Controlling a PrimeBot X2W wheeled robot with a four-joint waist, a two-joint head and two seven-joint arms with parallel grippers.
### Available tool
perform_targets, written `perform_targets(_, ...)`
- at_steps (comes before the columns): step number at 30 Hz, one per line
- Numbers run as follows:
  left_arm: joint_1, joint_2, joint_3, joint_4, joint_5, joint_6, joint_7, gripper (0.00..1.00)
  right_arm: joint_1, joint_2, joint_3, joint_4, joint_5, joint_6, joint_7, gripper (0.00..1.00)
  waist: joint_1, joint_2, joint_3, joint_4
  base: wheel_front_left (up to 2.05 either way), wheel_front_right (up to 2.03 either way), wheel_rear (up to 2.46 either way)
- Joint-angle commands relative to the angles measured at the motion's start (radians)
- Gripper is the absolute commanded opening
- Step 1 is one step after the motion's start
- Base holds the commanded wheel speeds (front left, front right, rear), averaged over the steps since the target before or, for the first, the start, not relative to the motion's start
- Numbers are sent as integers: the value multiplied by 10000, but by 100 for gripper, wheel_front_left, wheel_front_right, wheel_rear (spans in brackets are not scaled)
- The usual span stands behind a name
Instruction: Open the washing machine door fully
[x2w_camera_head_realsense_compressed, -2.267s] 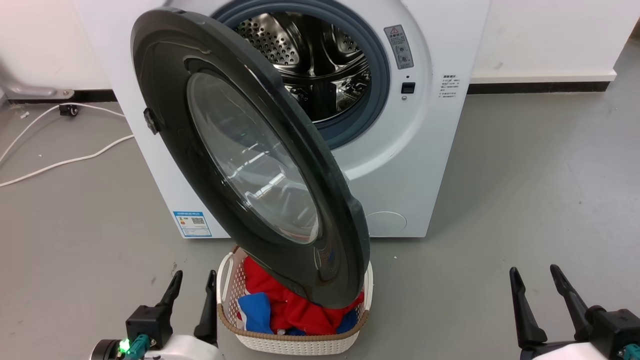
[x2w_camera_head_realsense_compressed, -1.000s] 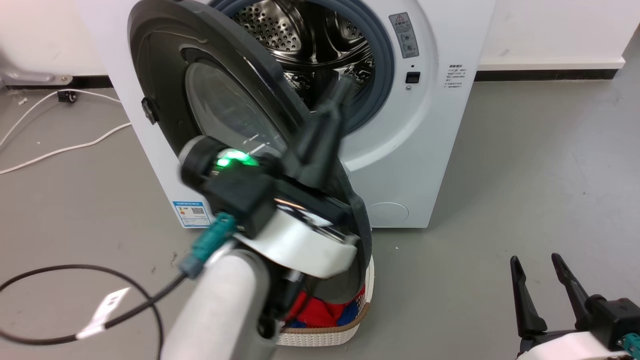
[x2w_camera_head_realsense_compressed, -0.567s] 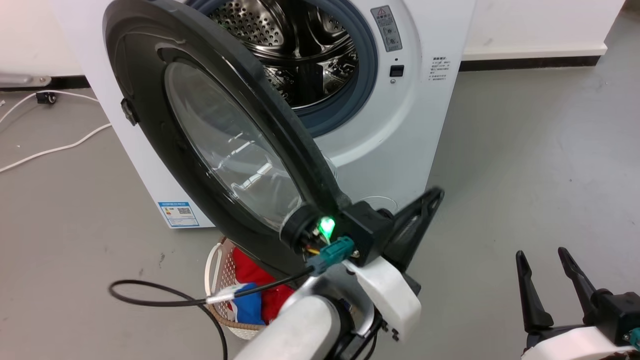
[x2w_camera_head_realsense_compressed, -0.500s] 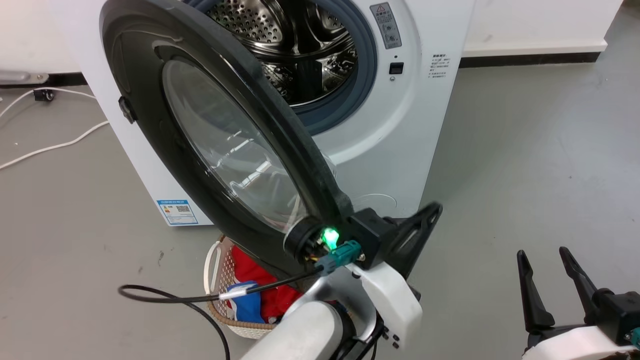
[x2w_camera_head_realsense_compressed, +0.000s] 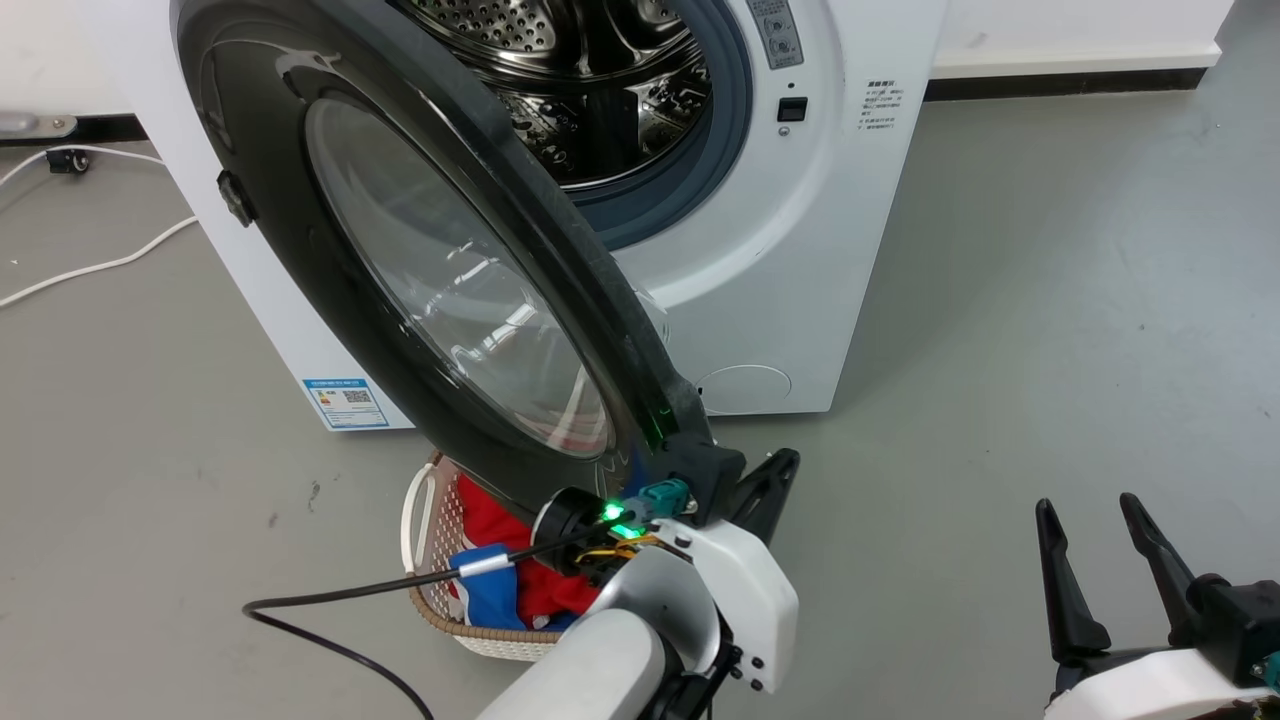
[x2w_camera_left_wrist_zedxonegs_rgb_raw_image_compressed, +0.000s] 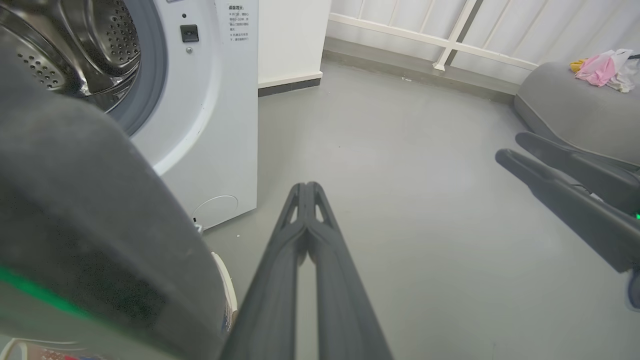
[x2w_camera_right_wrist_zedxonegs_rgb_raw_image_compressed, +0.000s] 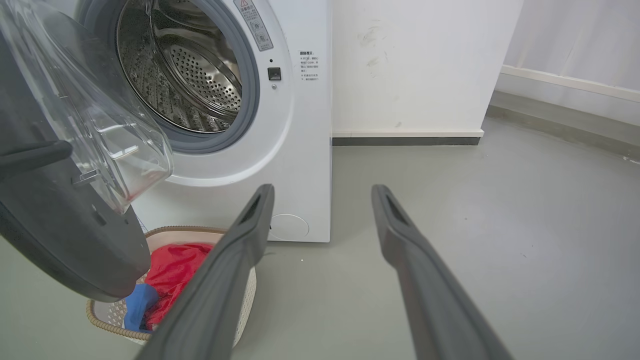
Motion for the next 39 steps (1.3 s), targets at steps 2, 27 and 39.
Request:
perform_targets(2, -139, -2, 124, 166, -104, 65, -164, 0, -164, 28, -8, 68, 79, -2, -29, 100, 0, 0, 17, 13, 0, 0, 0)
perform_targets(27, 1075, 907, 622, -694, -248, 898, -618, 0, -1, 132, -182, 323, 176, -2, 67, 100, 0, 0, -236, 843, 0, 0, 0)
perform_targets(39, 2075, 1543, 478, -2628, 61, 1514, -582, 0, -184, 137, -299, 368, 107, -2, 135, 100, 0, 0, -221, 1946, 0, 0, 0)
